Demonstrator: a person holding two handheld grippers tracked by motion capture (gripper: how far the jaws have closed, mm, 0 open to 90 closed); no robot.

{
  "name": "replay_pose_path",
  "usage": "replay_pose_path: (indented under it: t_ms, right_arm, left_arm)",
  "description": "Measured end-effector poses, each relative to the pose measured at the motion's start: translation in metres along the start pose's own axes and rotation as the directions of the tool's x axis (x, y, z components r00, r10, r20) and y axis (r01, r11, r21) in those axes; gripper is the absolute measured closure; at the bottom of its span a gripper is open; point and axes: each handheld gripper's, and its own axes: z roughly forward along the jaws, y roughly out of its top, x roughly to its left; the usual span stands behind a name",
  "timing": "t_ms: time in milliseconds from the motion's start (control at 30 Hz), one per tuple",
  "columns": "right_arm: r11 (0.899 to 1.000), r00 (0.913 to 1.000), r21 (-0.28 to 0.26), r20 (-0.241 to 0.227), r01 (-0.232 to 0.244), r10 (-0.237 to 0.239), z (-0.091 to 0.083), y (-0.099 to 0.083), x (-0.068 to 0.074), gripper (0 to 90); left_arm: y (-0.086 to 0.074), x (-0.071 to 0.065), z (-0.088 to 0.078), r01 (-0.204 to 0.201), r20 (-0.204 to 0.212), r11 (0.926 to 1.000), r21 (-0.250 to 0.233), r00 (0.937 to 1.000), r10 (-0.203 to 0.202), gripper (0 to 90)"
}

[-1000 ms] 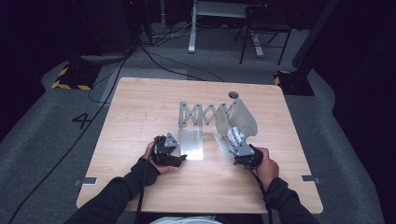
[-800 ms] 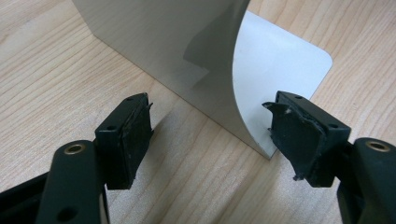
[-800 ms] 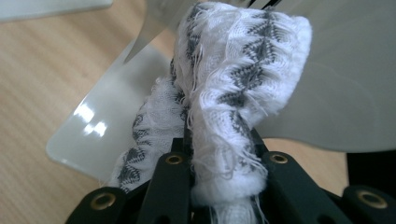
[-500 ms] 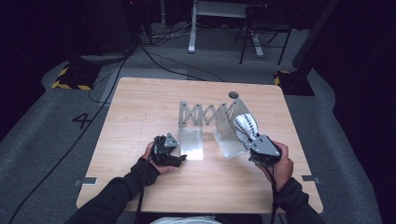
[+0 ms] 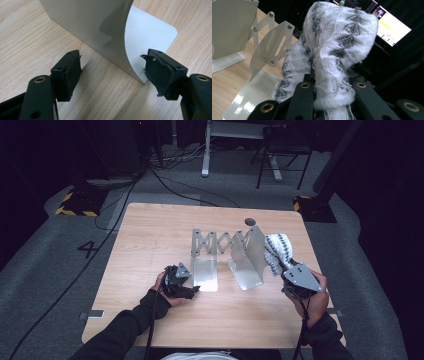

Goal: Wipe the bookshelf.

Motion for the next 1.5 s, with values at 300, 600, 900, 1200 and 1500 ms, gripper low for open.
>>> replay_pose_path:
  t_ms: [300,600,900,1200,1500]
  right_arm:
    - [0.986,0.9861,0.121,-0.135,0.113,-0.096,0.023,-0.015,0.033,79.1]
    - [0.971,0.9701,0.205,-0.232,0.121,-0.072,0.055,-0.040,0.055,79.1]
    - [0.962,0.9478,0.239,-0.314,0.133,-0.053,0.078,-0.050,0.077,78.8]
    - [0.978,0.9568,0.151,-0.274,0.142,-0.096,0.075,-0.037,0.077,78.7]
    - [0.997,0.9924,0.033,-0.100,0.075,-0.071,0.038,-0.006,0.043,78.9]
  left_arm:
    - [0.000,0.000,0.000,0.000,0.000,1.0000,0.000,1.0000,0.000,29.3]
    - [0.000,0.000,0.000,0.000,-0.001,1.0000,0.000,1.0000,0.000,29.3]
    - [0.000,0.000,0.000,0.000,0.000,1.0000,0.000,1.0000,0.000,29.3]
    - [0.000,0.000,0.000,0.000,0.000,1.0000,0.000,1.0000,0.000,29.3]
    - [0.000,0.000,0.000,0.000,0.000,1.0000,0.000,1.0000,0.000,29.3]
